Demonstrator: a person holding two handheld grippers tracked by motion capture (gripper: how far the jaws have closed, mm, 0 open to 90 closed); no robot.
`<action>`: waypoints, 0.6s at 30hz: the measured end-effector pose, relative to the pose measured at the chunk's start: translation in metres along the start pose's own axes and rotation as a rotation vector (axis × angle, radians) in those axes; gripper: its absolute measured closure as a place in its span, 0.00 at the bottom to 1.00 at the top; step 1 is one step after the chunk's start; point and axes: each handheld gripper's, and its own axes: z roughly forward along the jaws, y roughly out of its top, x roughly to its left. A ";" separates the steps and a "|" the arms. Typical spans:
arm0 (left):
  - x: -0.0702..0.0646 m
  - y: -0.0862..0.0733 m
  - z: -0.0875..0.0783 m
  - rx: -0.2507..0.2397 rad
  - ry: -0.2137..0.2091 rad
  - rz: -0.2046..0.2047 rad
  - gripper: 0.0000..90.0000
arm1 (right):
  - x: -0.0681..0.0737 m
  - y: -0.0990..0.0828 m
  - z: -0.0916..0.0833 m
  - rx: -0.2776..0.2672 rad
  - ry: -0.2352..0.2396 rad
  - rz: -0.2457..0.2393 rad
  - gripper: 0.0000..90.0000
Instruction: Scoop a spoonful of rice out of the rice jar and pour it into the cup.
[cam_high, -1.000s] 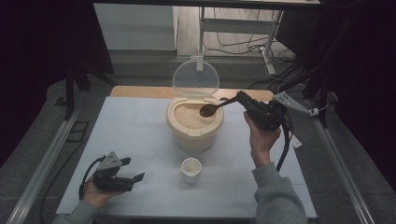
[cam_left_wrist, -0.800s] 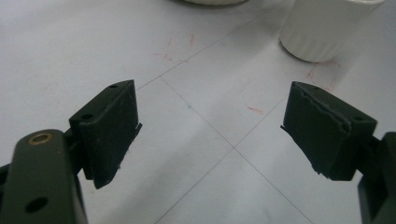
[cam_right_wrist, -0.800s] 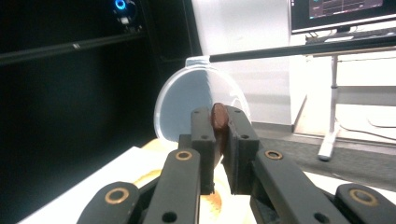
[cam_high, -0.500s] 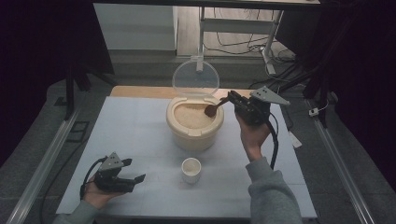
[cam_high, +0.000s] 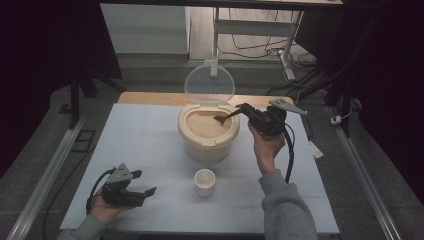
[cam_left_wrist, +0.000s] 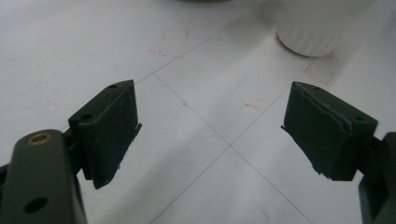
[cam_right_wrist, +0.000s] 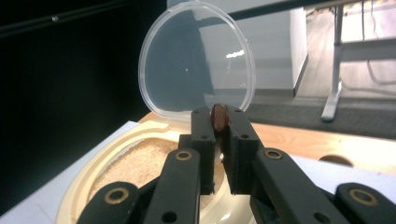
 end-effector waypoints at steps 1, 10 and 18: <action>0.000 0.000 0.000 0.001 -0.001 0.001 0.20 | -0.002 -0.001 0.000 0.000 0.004 0.021 0.92; -0.001 0.000 0.001 0.001 -0.001 0.005 0.20 | -0.013 -0.008 0.003 0.008 0.039 0.196 0.92; -0.001 0.000 0.001 0.002 -0.001 0.005 0.20 | -0.016 -0.009 0.002 0.014 0.044 0.258 0.91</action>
